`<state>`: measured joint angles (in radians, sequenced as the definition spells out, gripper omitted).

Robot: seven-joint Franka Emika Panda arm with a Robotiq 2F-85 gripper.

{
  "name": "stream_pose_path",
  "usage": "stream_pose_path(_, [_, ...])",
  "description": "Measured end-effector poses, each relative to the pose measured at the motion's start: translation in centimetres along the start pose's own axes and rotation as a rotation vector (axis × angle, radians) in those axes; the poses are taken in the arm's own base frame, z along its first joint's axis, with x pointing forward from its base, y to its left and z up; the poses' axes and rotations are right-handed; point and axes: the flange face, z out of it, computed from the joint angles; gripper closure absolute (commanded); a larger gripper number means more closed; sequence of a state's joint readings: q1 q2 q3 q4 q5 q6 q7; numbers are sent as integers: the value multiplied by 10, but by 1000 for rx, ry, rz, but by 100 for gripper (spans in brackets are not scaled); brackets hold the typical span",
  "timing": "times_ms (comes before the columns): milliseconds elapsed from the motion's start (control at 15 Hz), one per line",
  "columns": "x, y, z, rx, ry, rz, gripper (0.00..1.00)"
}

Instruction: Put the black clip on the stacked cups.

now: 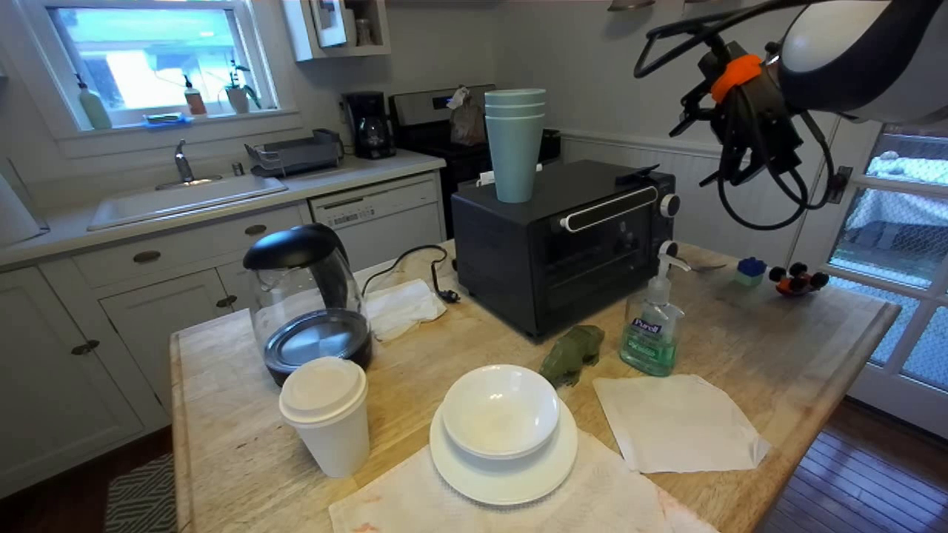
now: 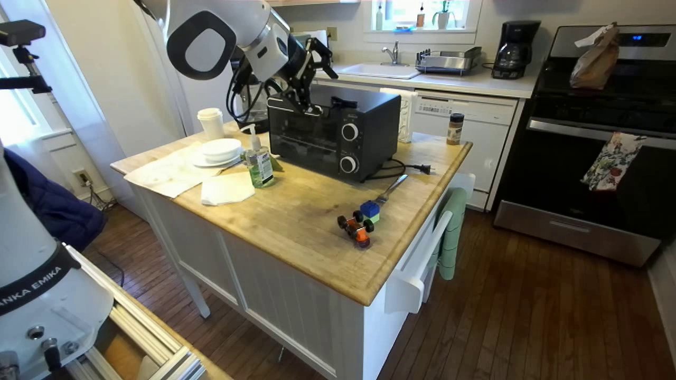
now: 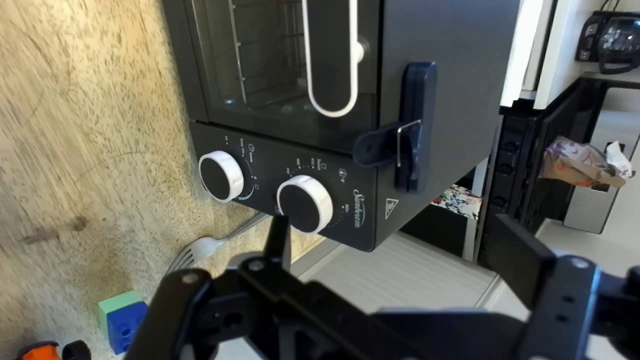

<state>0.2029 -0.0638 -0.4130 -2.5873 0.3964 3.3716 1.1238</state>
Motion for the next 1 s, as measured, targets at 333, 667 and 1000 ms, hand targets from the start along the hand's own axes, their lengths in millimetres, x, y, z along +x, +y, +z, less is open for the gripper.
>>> stream_pose_path(333, [-13,-5,-1,45,-18,-5,0])
stream_pose_path(667, [-5,16,8,37,-16,0,0])
stream_pose_path(1000, [-1,36,22,-9,-11,21,0])
